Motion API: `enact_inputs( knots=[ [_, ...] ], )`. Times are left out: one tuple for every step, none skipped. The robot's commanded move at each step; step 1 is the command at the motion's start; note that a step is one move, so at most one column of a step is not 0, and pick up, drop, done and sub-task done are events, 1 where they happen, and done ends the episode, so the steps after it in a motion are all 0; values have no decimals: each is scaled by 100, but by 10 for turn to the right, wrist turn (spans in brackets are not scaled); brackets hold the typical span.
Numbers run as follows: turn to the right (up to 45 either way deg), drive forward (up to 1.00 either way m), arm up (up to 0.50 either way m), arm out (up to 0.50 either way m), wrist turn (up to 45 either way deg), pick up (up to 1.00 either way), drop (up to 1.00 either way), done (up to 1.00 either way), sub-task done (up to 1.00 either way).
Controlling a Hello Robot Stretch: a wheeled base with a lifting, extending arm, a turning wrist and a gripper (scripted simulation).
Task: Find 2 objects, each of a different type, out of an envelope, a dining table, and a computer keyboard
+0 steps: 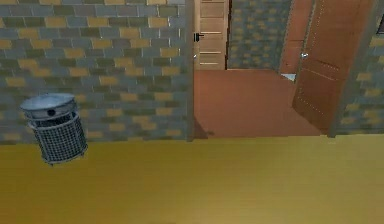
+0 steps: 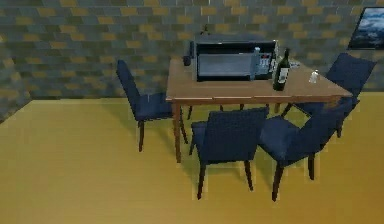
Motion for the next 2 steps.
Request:
enact_inputs(
  knots=[
    [150, 0, 0, 0, 0, 0, 0, 0, 0],
    [0, 100, 0, 0, 0, 0, 0, 0, 0]
  ],
)
